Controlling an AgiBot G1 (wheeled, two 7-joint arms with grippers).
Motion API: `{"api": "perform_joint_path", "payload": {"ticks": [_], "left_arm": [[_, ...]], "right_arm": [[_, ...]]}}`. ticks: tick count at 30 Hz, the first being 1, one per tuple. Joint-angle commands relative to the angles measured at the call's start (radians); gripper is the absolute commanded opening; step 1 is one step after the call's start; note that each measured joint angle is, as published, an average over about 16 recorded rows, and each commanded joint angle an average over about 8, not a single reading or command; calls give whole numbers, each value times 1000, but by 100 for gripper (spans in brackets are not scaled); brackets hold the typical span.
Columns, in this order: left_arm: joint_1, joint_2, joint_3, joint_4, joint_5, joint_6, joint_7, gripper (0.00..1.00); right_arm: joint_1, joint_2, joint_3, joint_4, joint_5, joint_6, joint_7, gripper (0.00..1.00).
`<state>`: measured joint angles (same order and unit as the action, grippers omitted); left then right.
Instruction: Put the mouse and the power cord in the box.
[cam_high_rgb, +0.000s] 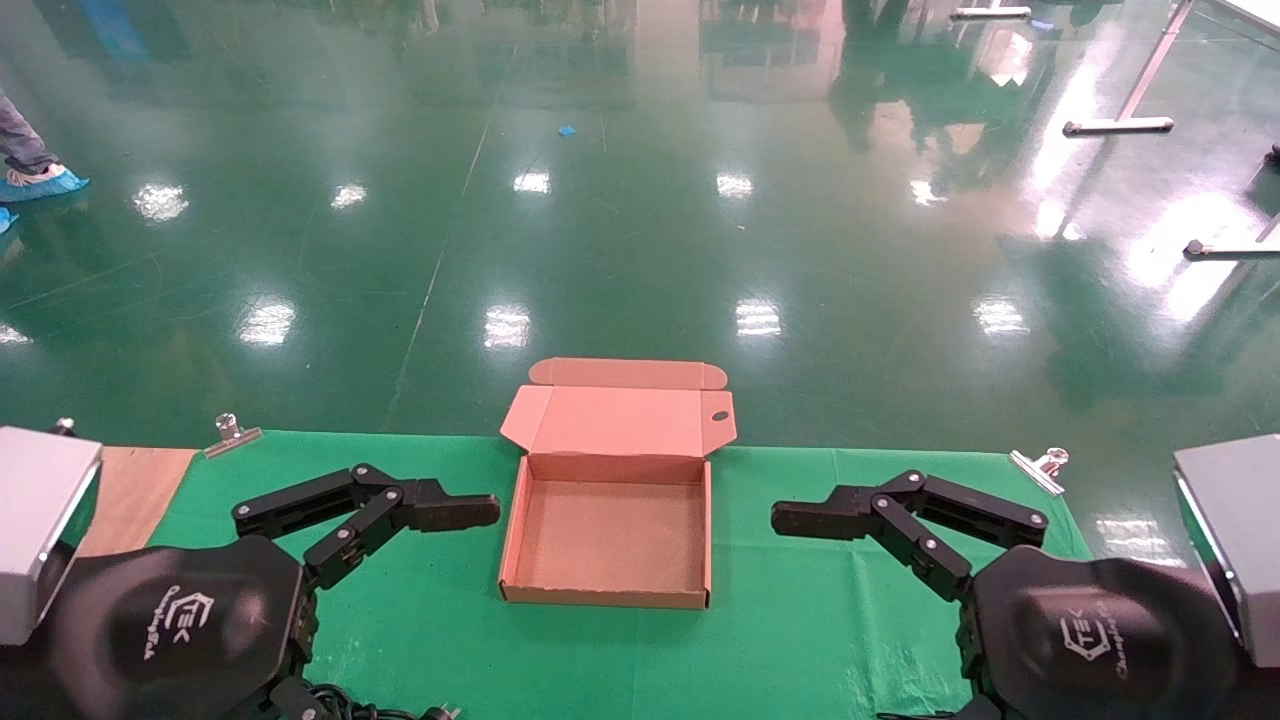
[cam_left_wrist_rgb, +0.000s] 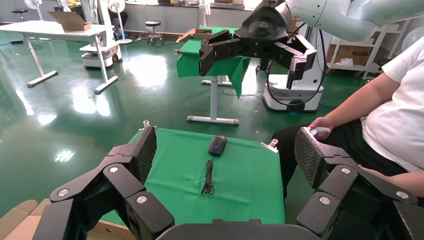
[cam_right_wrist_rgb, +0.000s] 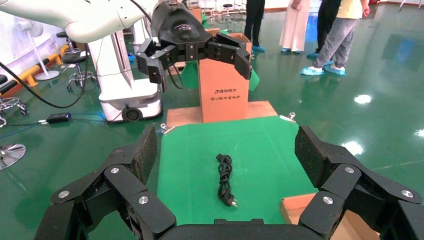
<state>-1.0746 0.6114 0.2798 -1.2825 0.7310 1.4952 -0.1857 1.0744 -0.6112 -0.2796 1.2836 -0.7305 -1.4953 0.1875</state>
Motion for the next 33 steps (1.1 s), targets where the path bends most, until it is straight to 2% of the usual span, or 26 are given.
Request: {"api": "perform_joint_path", "payload": {"ticks": [1, 33], "left_arm": [[0, 0, 0, 0, 0, 0, 0, 100], [0, 0, 0, 0, 0, 0, 0, 100]], "right_arm": [[0, 0, 0, 0, 0, 0, 0, 100], [0, 0, 0, 0, 0, 0, 0, 100]]}}
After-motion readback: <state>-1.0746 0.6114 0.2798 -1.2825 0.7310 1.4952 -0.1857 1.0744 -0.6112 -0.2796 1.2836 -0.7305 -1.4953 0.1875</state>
